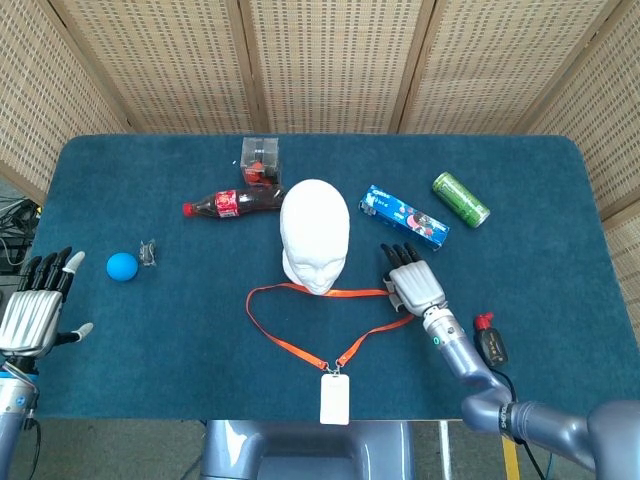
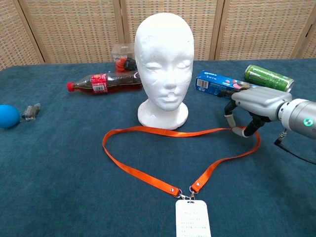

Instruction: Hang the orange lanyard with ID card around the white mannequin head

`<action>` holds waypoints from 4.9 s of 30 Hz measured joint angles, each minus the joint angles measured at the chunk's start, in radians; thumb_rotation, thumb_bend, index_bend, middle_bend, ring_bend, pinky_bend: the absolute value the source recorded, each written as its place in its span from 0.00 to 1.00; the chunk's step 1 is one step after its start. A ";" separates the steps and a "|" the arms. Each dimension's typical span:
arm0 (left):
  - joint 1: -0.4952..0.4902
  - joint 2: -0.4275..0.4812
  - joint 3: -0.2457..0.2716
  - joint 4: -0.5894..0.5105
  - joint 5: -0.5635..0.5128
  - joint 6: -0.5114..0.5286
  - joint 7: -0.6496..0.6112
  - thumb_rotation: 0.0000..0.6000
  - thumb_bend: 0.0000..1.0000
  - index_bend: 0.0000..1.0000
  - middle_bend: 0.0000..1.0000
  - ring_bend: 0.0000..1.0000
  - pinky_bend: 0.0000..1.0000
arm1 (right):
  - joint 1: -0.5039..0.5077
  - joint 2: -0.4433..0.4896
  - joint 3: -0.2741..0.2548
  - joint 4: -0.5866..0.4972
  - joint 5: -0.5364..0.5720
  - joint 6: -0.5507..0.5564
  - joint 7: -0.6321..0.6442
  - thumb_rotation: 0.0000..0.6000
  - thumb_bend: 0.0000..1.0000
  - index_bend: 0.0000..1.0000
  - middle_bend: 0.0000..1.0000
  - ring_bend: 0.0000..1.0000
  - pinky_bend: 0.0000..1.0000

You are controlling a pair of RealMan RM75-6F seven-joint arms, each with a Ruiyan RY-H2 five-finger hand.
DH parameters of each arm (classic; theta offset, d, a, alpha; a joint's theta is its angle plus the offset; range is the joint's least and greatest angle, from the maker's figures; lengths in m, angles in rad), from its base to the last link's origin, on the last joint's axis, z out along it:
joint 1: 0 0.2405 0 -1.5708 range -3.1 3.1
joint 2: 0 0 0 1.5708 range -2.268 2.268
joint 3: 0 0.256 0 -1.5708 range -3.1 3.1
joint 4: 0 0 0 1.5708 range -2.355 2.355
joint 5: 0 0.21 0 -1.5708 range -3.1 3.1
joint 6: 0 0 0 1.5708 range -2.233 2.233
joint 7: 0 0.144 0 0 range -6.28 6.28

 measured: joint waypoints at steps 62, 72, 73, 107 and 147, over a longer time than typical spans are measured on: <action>-0.563 -0.666 -0.068 0.695 0.040 -0.536 -0.493 1.00 0.43 0.51 0.00 0.00 0.00 | 0.047 0.078 0.038 -0.041 0.046 -0.063 0.120 1.00 0.72 0.75 0.04 0.00 0.00; -0.571 -0.682 -0.065 0.720 0.021 -0.548 -0.483 1.00 0.46 0.54 0.00 0.00 0.00 | 0.047 0.080 0.035 -0.044 0.046 -0.061 0.121 1.00 0.72 0.75 0.04 0.00 0.00; -0.571 -0.684 -0.065 0.722 0.020 -0.549 -0.483 1.00 0.46 0.55 0.00 0.00 0.00 | 0.047 0.080 0.034 -0.044 0.045 -0.060 0.121 1.00 0.72 0.75 0.04 0.00 0.00; -0.478 -0.489 0.045 0.496 0.276 -0.120 -0.486 1.00 0.46 0.70 0.00 0.00 0.00 | -0.002 0.259 -0.049 -0.240 -0.314 0.125 0.231 1.00 0.72 0.76 0.05 0.00 0.00; -0.553 -0.139 -0.242 -0.023 -0.072 -0.245 -0.382 1.00 0.48 0.72 0.00 0.00 0.00 | 0.029 0.526 0.251 -0.532 -0.049 0.210 0.495 1.00 0.72 0.77 0.08 0.00 0.00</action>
